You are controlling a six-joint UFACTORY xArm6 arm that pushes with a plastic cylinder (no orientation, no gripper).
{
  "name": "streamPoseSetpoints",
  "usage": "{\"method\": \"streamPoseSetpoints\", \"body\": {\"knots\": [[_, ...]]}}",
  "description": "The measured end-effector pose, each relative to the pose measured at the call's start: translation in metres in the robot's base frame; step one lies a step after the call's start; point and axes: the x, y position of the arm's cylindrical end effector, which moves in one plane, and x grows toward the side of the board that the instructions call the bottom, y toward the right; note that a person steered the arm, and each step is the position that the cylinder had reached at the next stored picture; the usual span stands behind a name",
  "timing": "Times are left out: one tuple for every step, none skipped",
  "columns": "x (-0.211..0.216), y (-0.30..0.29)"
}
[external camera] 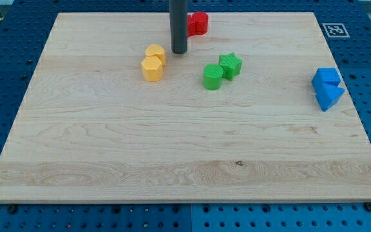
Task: Move green circle to bottom right
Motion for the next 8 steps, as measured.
{"method": "streamPoseSetpoints", "body": {"knots": [[0.003,0.001],[0.021,0.019],[0.022,0.022],[0.038,0.032],[0.058,0.032],[0.076,0.057],[0.08,0.062],[0.092,0.074]]}}
